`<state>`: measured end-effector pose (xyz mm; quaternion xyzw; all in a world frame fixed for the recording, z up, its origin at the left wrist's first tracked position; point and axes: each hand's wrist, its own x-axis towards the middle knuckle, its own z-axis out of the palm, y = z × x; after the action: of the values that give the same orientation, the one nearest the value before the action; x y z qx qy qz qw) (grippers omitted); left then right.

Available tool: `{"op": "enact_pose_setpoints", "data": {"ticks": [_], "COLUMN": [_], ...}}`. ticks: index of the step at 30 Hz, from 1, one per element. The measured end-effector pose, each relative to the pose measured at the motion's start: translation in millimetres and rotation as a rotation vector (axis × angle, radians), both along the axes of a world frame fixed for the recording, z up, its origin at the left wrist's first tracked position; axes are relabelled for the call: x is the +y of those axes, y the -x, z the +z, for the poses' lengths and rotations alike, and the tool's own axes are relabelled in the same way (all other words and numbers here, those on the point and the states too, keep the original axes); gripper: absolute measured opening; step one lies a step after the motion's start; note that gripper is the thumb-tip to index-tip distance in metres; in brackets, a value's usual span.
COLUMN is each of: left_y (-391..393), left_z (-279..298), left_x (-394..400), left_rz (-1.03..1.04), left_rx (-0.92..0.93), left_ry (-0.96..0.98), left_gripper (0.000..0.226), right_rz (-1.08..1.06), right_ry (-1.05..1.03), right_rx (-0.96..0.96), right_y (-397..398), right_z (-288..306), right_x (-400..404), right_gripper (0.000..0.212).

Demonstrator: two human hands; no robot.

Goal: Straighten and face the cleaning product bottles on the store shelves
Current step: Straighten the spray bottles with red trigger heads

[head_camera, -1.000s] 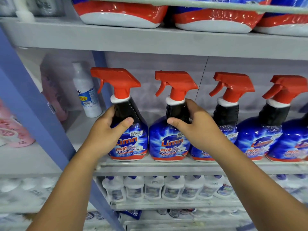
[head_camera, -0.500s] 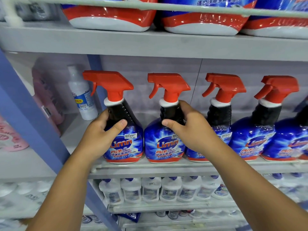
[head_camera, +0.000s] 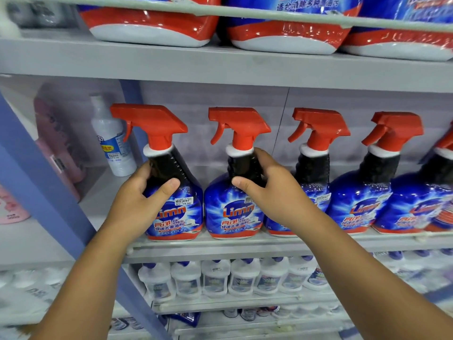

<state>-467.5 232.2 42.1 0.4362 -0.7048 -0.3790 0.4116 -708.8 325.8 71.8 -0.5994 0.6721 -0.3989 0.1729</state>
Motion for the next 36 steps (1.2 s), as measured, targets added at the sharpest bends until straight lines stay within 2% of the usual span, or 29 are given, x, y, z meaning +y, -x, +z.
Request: {"op": "enact_pose_setpoints", "data": {"ticks": [1, 3, 5, 6, 8, 9, 12, 14, 16, 19, 22, 24, 26, 28, 30, 31, 33, 36], "left_y": [0.4, 2.6, 10.0, 17.7, 40.1, 52.5, 85.4, 102.8, 114.8, 122.0, 122.9, 124.1, 128.7, 139.3, 155.9, 165.7, 187.3, 213.6], "left_z": [-3.5, -13.0, -20.7, -22.3, -17.2, -12.3, -0.5, 0.2, -2.8, -4.7, -4.7, -6.1, -7.3, -8.1, -7.1, -6.4, -4.6, -3.1], "left_x": [4.7, 19.4, 40.3, 48.8, 61.3, 64.2, 60.2, 53.6, 52.0, 56.8, 55.7, 61.4, 76.6, 94.7, 105.5, 106.6, 107.1, 104.6], "left_rz": [0.063, 0.254, 0.363, 0.335, 0.191, 0.122, 0.090, 0.107, 0.099, 0.107, 0.092, 0.179, 0.340, 0.365, 0.213, 0.135, 0.051, 0.045], "left_rx": [0.001, 0.044, 0.151, 0.193, 0.222, 0.228, 0.149, 0.041, -0.040, -0.081, -0.092, -0.040, 0.040, 0.054, 0.060, 0.049, 0.006, -0.116], "left_ry": [0.073, 0.354, 0.606, 0.653, 0.571, 0.480, 0.249, 0.180, 0.163, 0.199, 0.193, 0.213, 0.391, 0.579, 0.558, 0.482, 0.326, 0.181], "left_gripper": [0.031, 0.035, 0.031, 0.026, 0.023, 0.029, 0.058, 0.067, 0.054, 0.038, 0.036, 0.041, 0.041, 0.030, 0.028, 0.033, 0.053, 0.074], "right_rz": [0.017, 0.000, -0.062, -0.103, -0.229, -0.276, -0.233, -0.098, -0.065, -0.094, -0.076, -0.042, -0.039, -0.156, -0.324, -0.397, -0.408, -0.206], "right_ry": [0.011, 0.073, 0.210, 0.288, 0.369, 0.363, 0.181, 0.006, -0.080, -0.055, -0.034, -0.055, 0.007, 0.234, 0.475, 0.507, 0.393, 0.036], "right_rx": [-0.032, -0.123, -0.185, -0.197, -0.209, -0.208, -0.195, -0.050, 0.089, 0.105, 0.105, 0.099, 0.024, -0.103, -0.105, -0.084, -0.051, -0.007], "right_y": [3.7, 17.0, 31.9, 40.7, 63.2, 76.4, 105.7, 112.9, 115.4, 119.2, 118.7, 120.8, 129.5, 142.7, 164.9, 177.3, 202.2, 214.8], "right_z": [0.1, 1.4, 5.8, 8.1, 8.9, 8.1, 10.3, 10.2, 6.9, 4.2, 5.4, 6.2, 3.6, 2.4, 2.4, 3.0, 1.8, 0.3], "right_x": [5.4, 22.5, 47.5, 59.9, 76.4, 78.0, 67.1, 55.2, 47.3, 45.2, 46.4, 50.3, 63.4, 88.8, 113.7, 120.2, 118.9, 104.0], "right_gripper": [0.050, 0.046, 0.023, 0.012, 0.007, 0.004, 0.039, 0.051, 0.048, 0.049, 0.049, 0.048, 0.042, 0.020, 0.004, 0.005, 0.025, 0.053]}}
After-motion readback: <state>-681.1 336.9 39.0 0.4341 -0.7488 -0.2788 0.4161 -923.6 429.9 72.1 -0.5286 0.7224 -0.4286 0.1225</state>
